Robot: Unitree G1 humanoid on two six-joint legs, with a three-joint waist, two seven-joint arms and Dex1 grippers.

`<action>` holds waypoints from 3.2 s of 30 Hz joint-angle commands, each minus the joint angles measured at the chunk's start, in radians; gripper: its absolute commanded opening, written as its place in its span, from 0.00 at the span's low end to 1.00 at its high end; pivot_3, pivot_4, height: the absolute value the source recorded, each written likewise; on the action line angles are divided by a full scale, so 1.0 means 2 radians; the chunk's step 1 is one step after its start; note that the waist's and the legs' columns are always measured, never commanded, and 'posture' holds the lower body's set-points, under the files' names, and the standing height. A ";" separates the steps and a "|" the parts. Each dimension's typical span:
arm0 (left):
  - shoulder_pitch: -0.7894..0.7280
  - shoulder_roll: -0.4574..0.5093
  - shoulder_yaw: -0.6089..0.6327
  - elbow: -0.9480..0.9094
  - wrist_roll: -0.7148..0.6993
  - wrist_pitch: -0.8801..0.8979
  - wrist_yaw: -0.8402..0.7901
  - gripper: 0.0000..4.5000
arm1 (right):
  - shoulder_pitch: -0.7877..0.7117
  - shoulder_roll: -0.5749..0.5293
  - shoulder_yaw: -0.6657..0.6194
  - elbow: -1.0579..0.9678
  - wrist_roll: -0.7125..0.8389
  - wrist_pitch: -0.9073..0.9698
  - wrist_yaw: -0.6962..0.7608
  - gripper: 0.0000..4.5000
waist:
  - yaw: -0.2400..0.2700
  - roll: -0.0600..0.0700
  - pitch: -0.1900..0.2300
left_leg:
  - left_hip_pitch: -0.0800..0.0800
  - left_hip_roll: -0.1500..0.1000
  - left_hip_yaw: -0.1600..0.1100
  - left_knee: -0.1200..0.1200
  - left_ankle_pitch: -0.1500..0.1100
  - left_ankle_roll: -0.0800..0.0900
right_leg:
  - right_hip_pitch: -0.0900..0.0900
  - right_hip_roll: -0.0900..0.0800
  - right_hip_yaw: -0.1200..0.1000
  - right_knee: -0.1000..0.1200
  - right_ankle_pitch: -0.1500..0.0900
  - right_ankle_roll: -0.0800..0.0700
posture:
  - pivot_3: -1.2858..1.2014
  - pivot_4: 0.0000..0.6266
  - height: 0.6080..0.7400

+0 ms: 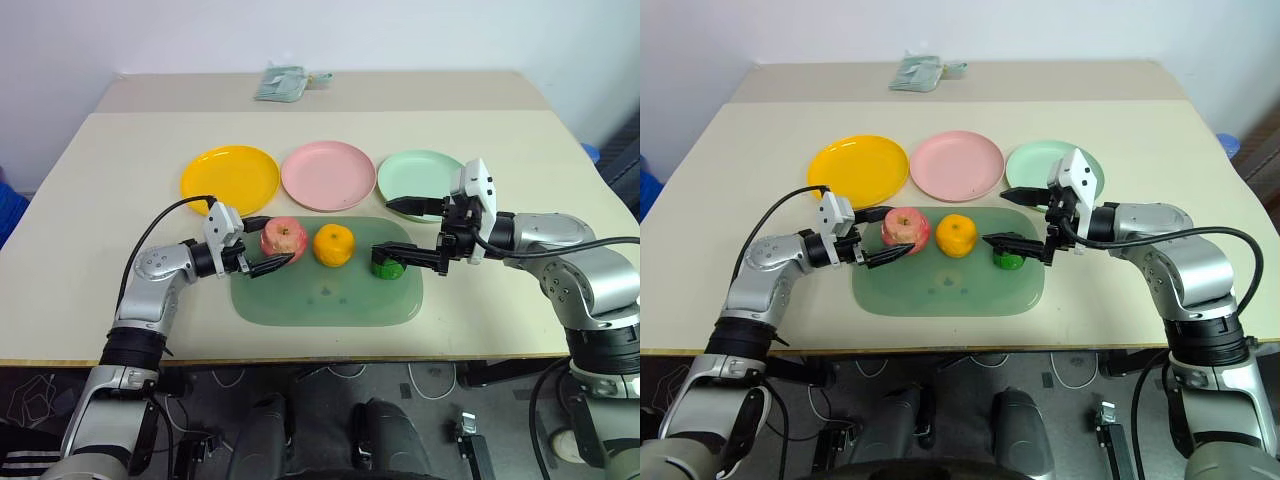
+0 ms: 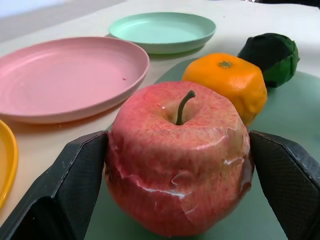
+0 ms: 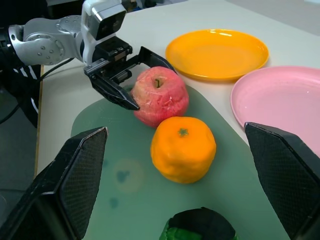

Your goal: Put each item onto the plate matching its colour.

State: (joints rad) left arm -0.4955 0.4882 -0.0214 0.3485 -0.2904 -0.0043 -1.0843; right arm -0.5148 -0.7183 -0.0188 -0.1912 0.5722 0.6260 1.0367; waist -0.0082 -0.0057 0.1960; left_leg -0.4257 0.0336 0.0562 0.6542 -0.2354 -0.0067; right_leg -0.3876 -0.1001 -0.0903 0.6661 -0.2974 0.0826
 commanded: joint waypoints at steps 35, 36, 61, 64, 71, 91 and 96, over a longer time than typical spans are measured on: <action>-0.361 -0.172 0.080 0.486 0.092 -0.095 0.269 0.84 | -0.015 0.067 -0.069 0.032 -0.047 -0.070 -0.161 1.00 | 0.011 -0.001 0.001 | -0.008 -0.001 0.003 0.005 0.001 0.002 | -0.006 0.001 0.000 -0.001 0.003 0.002 | 0.52 0.24 1.00; -0.361 -0.174 0.080 0.486 0.094 -0.095 0.270 0.96 | -0.015 0.068 -0.069 0.031 -0.047 -0.069 -0.162 1.00 | 0.011 -0.001 0.001 | -0.008 -0.001 0.003 0.005 0.001 0.002 | -0.006 0.001 0.000 -0.001 0.003 0.003 | 0.52 0.24 1.00; -0.152 -0.104 0.006 0.120 0.025 0.025 -0.104 0.99 | 0.012 0.025 -0.050 -0.003 0.015 -0.026 -0.048 1.00 | 0.008 -0.001 0.000 | -0.008 0.000 0.002 0.006 0.002 0.003 | -0.006 0.001 0.001 0.000 0.005 0.002 | 0.52 0.24 1.00; -0.155 -0.115 0.004 0.136 0.027 0.001 -0.088 0.99 | 0.012 0.025 -0.052 -0.003 0.015 -0.025 -0.047 1.00 | 0.011 -0.001 0.000 | -0.008 0.000 0.002 0.006 0.002 0.003 | -0.005 0.001 0.001 0.000 0.005 0.002 | 0.52 0.24 1.00; -0.152 -0.125 -0.031 0.178 0.062 -0.058 -0.081 0.99 | 0.021 0.026 -0.055 -0.008 0.010 -0.028 -0.052 1.00 | 0.010 -0.001 0.000 | -0.008 0.000 0.003 0.006 0.002 0.004 | -0.006 0.001 0.001 -0.001 0.005 0.002 | 0.52 0.24 1.00; -0.143 -0.115 0.042 0.096 -0.005 0.004 0.011 0.72 | 0.016 0.044 -0.065 0.000 0.006 -0.045 -0.092 1.00 | 0.007 -0.001 0.000 | -0.008 0.000 0.001 0.006 0.002 0.004 | -0.006 0.001 0.001 -0.001 0.005 0.002 | 0.52 0.24 1.00; -0.129 -0.086 0.113 0.096 -0.005 -0.020 0.134 0.72 | -0.003 0.085 -0.055 0.005 0.008 -0.055 -0.116 1.00 | 0.005 -0.001 0.000 | -0.008 0.000 0.000 0.006 0.002 0.003 | -0.006 0.001 0.001 0.000 0.005 0.002 | 0.52 0.24 1.00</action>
State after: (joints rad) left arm -0.7444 0.2965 0.1397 0.5381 -0.2870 -0.0030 -0.9024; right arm -0.4981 -0.5617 -0.1247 -0.1592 0.5797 0.5392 0.8120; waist 0.0027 -0.0070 0.1967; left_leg -0.4416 0.0339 0.0571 0.6658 -0.2313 0.0001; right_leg -0.3987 -0.0980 -0.0884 0.6656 -0.2863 0.0875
